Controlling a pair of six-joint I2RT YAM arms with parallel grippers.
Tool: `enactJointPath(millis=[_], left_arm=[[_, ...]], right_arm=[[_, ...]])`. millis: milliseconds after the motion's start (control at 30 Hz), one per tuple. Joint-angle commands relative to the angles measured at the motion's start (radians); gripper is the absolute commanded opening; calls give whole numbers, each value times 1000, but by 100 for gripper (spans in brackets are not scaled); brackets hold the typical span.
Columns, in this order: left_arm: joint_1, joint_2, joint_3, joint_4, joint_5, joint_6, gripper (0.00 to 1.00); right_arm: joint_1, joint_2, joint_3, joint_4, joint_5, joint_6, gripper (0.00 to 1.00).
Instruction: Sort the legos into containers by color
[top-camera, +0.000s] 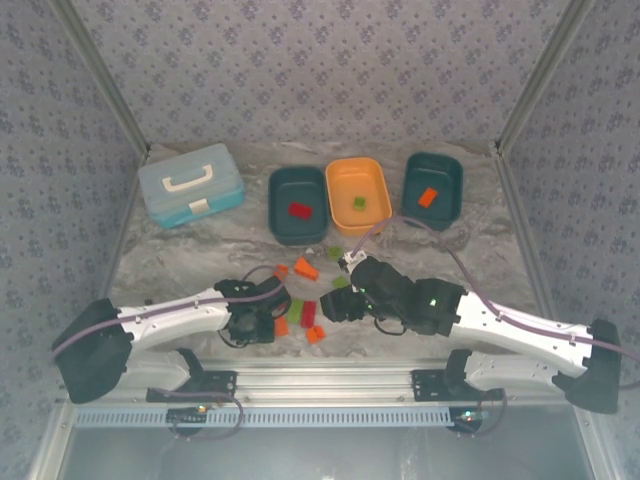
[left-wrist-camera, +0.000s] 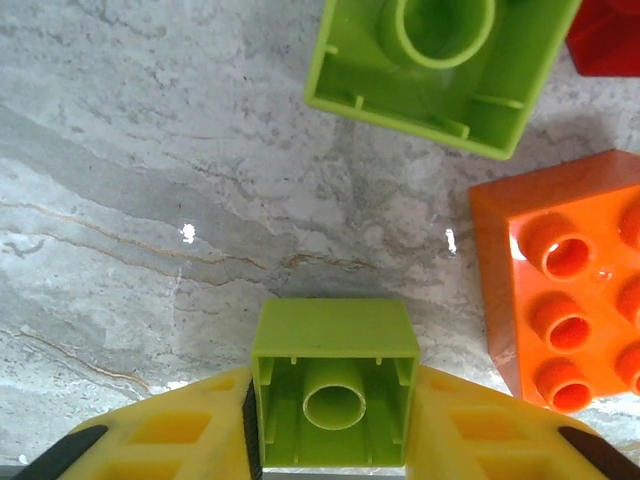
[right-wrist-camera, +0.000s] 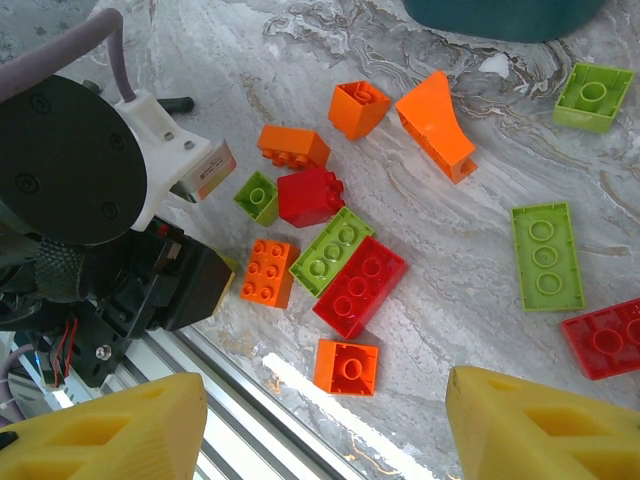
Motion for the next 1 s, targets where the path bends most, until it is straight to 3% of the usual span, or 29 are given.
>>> enactJointPath(millis=[0,200,300,500,700,967], left_arm=[[-8,-3,6,-8,-23,13,36],[-5,-122,151,-136,-48,22,32],[45,-92,283,-118,1,94,34],[143,204,651,-11,79,271,33],[194,568,1070,58,120,406,31],[256,1038,1654,-55,136,503,31]], right_arm=[[8,-26,-24,-2,34,23,66],[4,-78,12,-134,182,76,64],[-9,-104,21,-239,288,137,64],[-43,-167,22,-350,384,230,64],[-86,-184,9,-422,399,298,64],[-122,-183,13,-413,380,298,64]])
